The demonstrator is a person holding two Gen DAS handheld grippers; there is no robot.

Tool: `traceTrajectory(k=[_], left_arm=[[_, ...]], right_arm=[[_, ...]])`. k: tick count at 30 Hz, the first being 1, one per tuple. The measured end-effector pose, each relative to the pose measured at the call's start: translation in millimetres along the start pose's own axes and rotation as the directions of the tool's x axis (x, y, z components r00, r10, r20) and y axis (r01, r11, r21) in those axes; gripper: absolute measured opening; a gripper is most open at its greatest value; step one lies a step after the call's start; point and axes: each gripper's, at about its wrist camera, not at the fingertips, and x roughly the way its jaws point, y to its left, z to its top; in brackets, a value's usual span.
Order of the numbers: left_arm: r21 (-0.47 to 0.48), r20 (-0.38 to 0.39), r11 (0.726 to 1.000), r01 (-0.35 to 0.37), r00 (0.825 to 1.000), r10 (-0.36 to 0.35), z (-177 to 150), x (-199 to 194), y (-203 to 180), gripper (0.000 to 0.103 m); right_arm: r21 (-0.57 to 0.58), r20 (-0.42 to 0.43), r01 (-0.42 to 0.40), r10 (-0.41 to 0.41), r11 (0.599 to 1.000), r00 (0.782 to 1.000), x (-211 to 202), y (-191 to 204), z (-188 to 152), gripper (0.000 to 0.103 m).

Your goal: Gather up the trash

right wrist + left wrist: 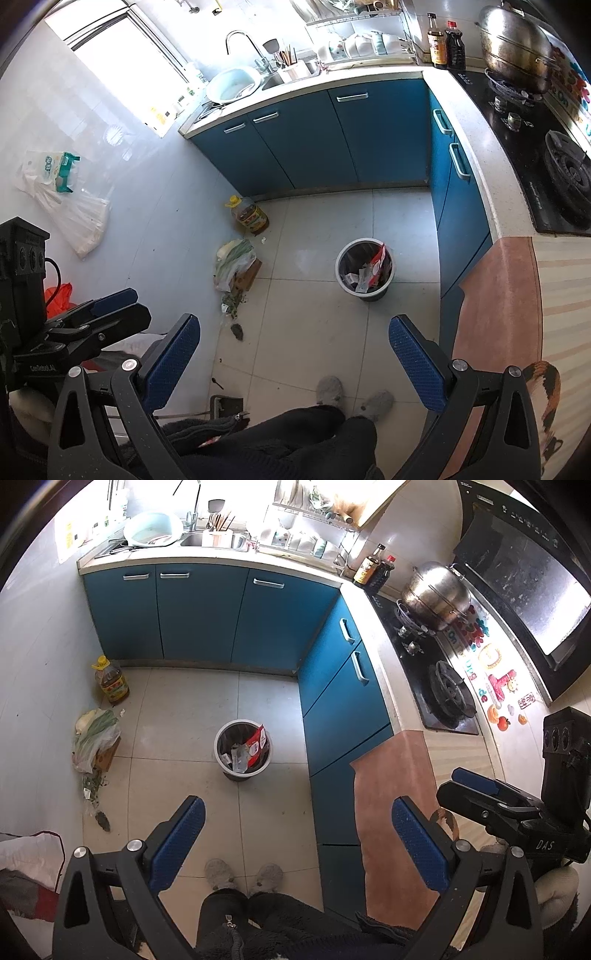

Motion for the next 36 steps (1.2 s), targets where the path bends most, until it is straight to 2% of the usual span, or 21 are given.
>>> traceTrajectory(k=[36], left_arm=[[0.002,0.002,1.000,0.002,1.000,-0.002,2.3,4.2,-6.1,0.103]], right_arm=[[0.030,-0.002,-0.019,0.019,0.999,1.000,7.4,-2.0,2.8,0.103]])
